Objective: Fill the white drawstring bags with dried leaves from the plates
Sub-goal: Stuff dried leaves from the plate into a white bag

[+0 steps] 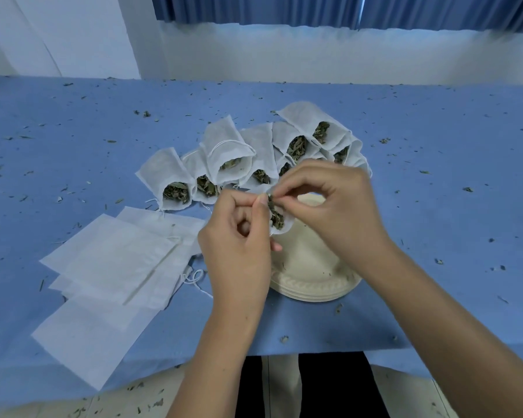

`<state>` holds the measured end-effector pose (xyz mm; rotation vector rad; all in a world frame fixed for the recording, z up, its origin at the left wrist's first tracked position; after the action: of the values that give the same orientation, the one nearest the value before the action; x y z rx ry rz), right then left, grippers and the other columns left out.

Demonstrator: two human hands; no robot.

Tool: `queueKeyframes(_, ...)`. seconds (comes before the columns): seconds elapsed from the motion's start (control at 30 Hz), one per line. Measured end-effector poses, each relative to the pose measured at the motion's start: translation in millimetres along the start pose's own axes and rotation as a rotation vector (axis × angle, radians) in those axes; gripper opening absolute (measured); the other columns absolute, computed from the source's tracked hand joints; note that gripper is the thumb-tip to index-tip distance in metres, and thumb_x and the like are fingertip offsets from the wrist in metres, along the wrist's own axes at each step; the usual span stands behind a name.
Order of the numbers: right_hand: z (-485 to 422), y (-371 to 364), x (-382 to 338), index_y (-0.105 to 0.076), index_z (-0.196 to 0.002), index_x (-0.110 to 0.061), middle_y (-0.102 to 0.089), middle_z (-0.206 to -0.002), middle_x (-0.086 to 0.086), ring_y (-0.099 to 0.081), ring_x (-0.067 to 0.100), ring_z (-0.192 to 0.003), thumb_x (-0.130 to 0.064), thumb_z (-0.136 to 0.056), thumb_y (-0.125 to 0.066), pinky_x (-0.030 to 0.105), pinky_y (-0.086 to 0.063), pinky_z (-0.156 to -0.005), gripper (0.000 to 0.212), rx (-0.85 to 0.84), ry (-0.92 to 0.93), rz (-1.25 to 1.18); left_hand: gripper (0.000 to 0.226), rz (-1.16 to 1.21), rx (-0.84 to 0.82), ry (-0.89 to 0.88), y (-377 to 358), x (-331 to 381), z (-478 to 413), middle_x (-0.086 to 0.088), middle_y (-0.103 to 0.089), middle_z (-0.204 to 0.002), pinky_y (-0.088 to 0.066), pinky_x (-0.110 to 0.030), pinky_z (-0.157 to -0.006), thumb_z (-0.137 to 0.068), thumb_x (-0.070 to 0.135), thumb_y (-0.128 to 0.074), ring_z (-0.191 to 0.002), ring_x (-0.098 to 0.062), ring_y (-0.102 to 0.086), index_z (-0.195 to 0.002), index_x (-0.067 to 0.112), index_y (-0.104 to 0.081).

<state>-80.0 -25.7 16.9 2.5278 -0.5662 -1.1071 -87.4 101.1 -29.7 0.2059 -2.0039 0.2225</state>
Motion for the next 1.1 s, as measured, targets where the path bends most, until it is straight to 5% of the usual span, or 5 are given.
queueKeyframes(0.43, 15.6, -13.8, -0.4, -0.067, -0.083, -0.020, -0.068, -0.107, -0.016, -0.045, 0.015, -0.132, -0.013, -0.087, -0.052, 0.040, -0.024, -0.108, 0.017, -0.275, 0.171, 0.426, 0.018, 0.074, -0.124, -0.037, 5.4, 12.9, -12.7, 0.005, -0.052, -0.050, -0.047, -0.032, -0.043, -0.092, 0.021, -0.059, -0.039, -0.009, -0.050, -0.074, 0.023, -0.056)
queueKeyframes(0.63, -34.1, -25.4, -36.3, -0.062, -0.073, -0.007, -0.063, -0.075, 0.003, -0.057, 0.024, -0.076, -0.009, -0.078, -0.040, 0.038, -0.049, -0.056, 0.022, -0.044, 0.226, 0.399, 0.022, -0.035, -0.203, -0.411, 23.9, 65.7, -70.1, -0.001, -0.058, -0.058, -0.044, -0.020, -0.043, -0.093, 0.019, -0.060, -0.043, -0.005, -0.055, -0.077, 0.031, -0.050)
queueKeyframes(0.77, -87.6, -58.2, -40.8, -0.061, -0.114, -0.013, -0.065, -0.112, 0.002, -0.052, 0.022, -0.108, -0.003, -0.086, -0.045, 0.033, -0.038, -0.067, 0.034, -0.028, 0.118, 0.648, 0.014, -0.293, -0.189, -0.675, 43.3, 72.4, -127.6, 0.004, -0.056, -0.057, -0.038, -0.007, -0.049, -0.096, 0.016, -0.056, -0.051, -0.010, -0.059, -0.083, 0.019, -0.051)
queueKeyframes(0.93, -104.2, -113.8, 6.6, -0.034, -0.145, -0.015, -0.039, -0.149, 0.003, -0.016, 0.023, -0.146, -0.030, -0.104, -0.031, 0.034, -0.023, -0.110, 0.044, -0.360, 0.019, 0.834, 0.005, -0.655, -0.337, -0.431, 75.4, 0.6, -170.3, -0.003, -0.059, -0.069, -0.052, -0.040, -0.069, -0.098, 0.006, -0.052, -0.070, -0.020, -0.066, -0.093, 0.004, -0.053)
queueKeyframes(1.1, -82.1, -149.5, 36.8, -0.033, -0.144, -0.010, -0.038, -0.148, 0.009, -0.021, 0.030, -0.143, -0.035, -0.104, -0.033, 0.034, -0.016, -0.112, 0.048, -0.608, 0.028, 0.908, 0.009, -0.935, -0.404, -0.253, 88.6, -52.3, -160.7, -0.013, -0.059, -0.077, -0.047, -0.043, -0.063, -0.099, 0.014, -0.049, -0.073, -0.033, -0.057, -0.102, 0.008, -0.054)
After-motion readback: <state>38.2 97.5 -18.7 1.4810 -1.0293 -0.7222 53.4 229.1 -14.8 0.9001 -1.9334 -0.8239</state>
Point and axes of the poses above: each hand's wrist, its own z-axis away from the middle knuckle, its own y-axis out of the back of the hand, x = y × z, the point moved 3 cm from there along -z, towards the middle knuckle
